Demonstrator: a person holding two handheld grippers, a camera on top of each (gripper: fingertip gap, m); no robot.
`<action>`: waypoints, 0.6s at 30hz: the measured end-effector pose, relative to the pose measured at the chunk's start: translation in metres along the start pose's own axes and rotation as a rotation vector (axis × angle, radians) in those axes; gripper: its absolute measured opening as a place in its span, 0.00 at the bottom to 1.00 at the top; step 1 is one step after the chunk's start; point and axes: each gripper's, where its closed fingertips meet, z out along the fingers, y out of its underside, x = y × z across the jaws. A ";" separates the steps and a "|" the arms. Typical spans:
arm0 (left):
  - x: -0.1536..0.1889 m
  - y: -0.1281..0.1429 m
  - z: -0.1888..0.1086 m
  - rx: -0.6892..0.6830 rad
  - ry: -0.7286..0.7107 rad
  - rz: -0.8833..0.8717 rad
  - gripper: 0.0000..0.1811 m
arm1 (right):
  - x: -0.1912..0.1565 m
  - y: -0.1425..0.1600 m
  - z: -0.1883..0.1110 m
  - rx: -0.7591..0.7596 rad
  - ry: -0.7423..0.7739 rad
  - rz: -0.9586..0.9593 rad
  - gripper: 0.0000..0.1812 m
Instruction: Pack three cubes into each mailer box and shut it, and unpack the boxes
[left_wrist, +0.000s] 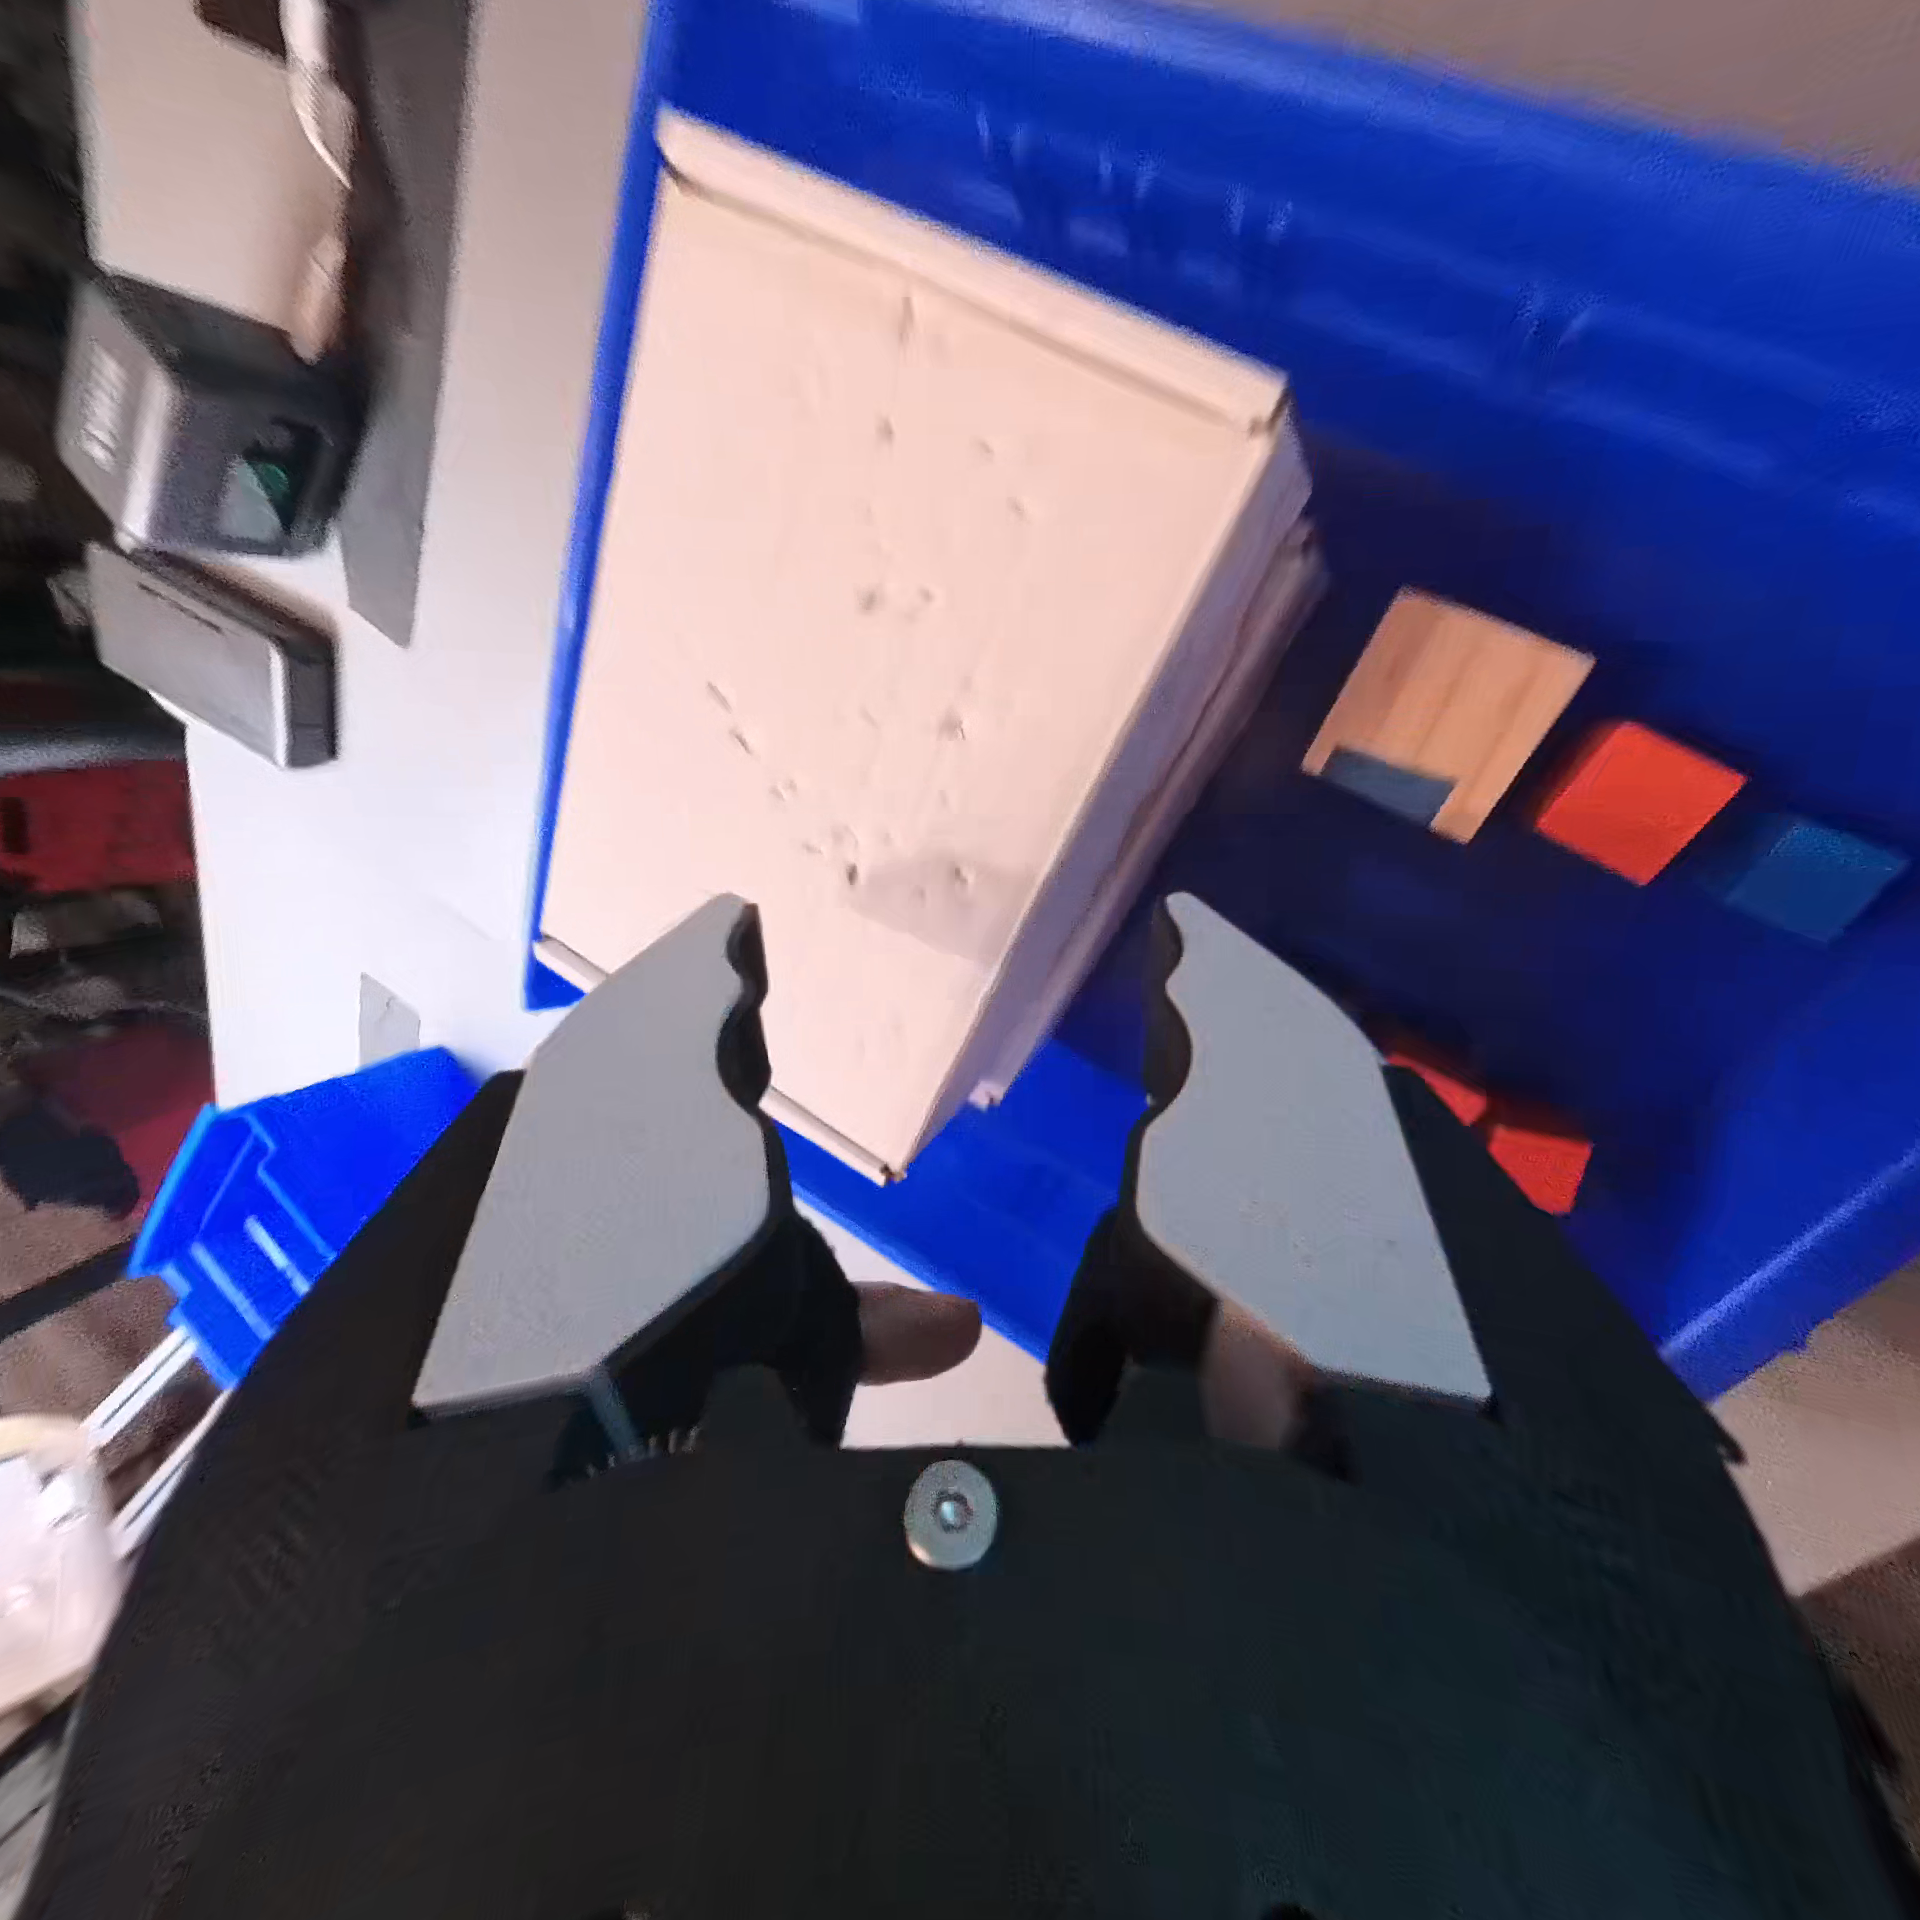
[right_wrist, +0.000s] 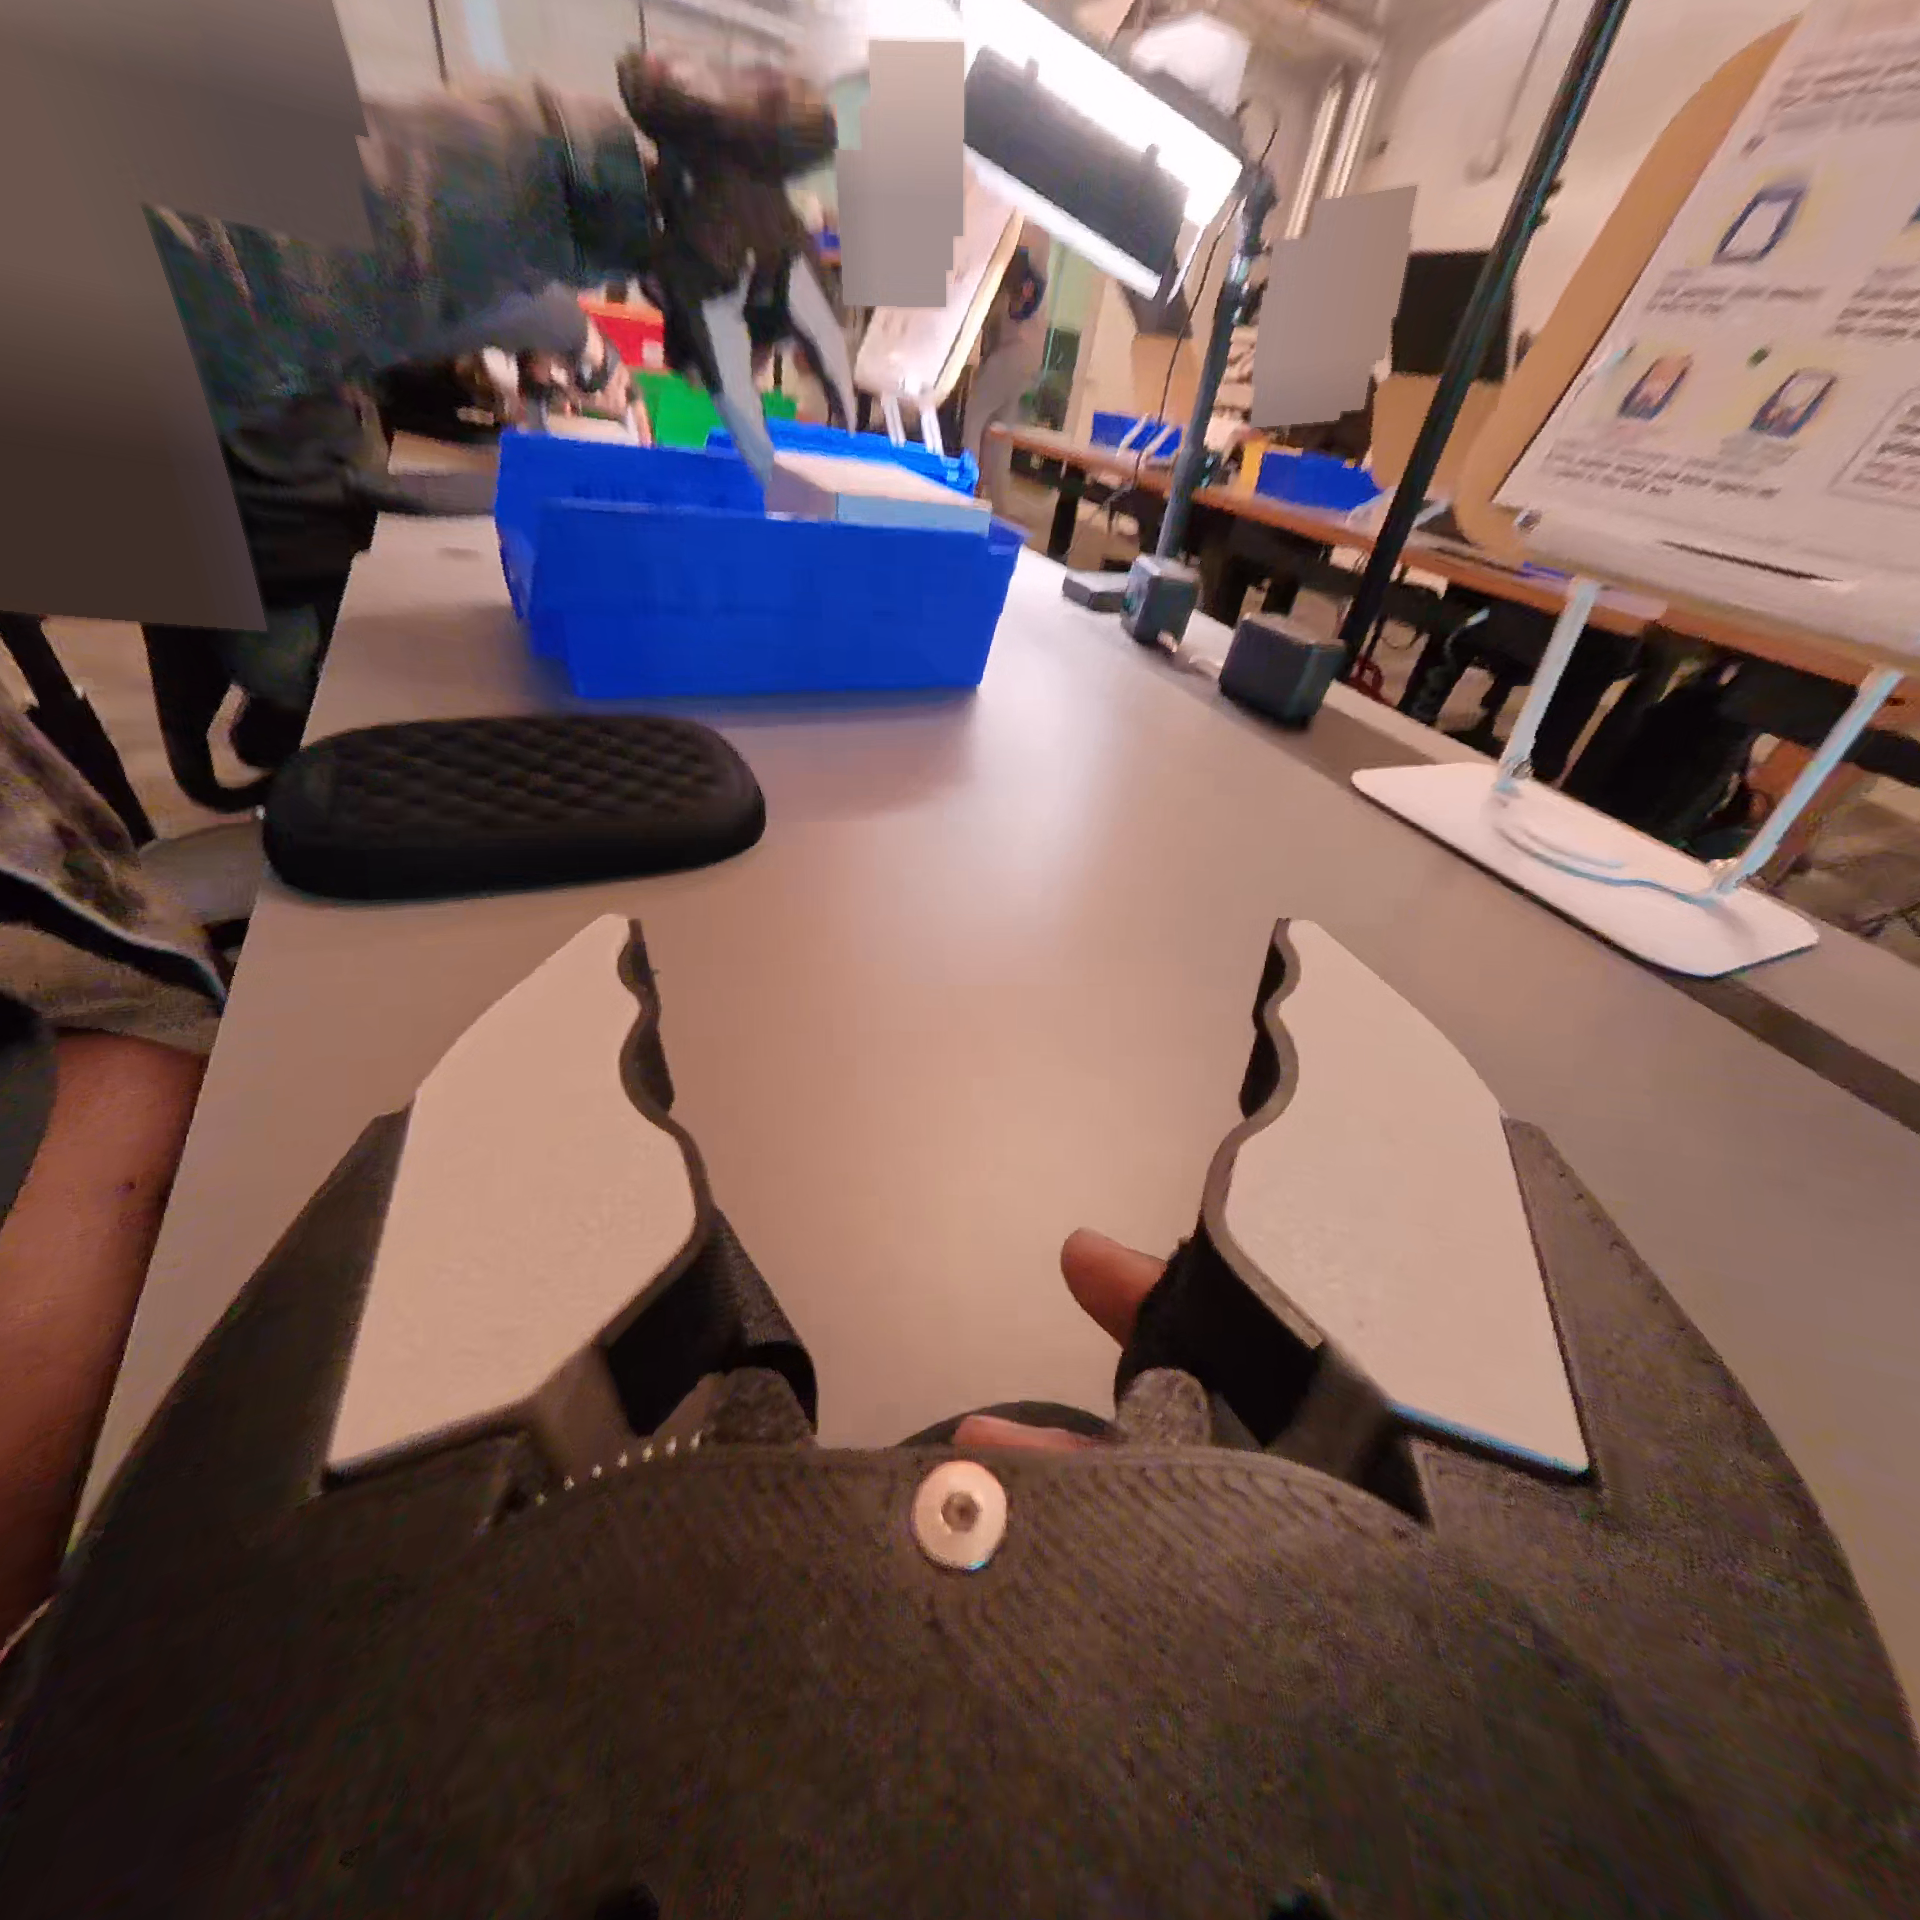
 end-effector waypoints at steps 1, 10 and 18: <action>0.001 0.008 0.004 -0.069 0.003 0.021 0.37 | 0.002 -0.002 -0.002 0.020 0.007 0.019 0.59; 0.016 0.017 0.000 -0.233 -0.008 0.088 0.23 | 0.012 -0.007 -0.009 0.082 0.035 0.093 0.58; 0.011 -0.014 -0.009 -0.073 0.031 0.009 0.58 | 0.013 -0.006 -0.010 0.084 0.035 0.106 0.58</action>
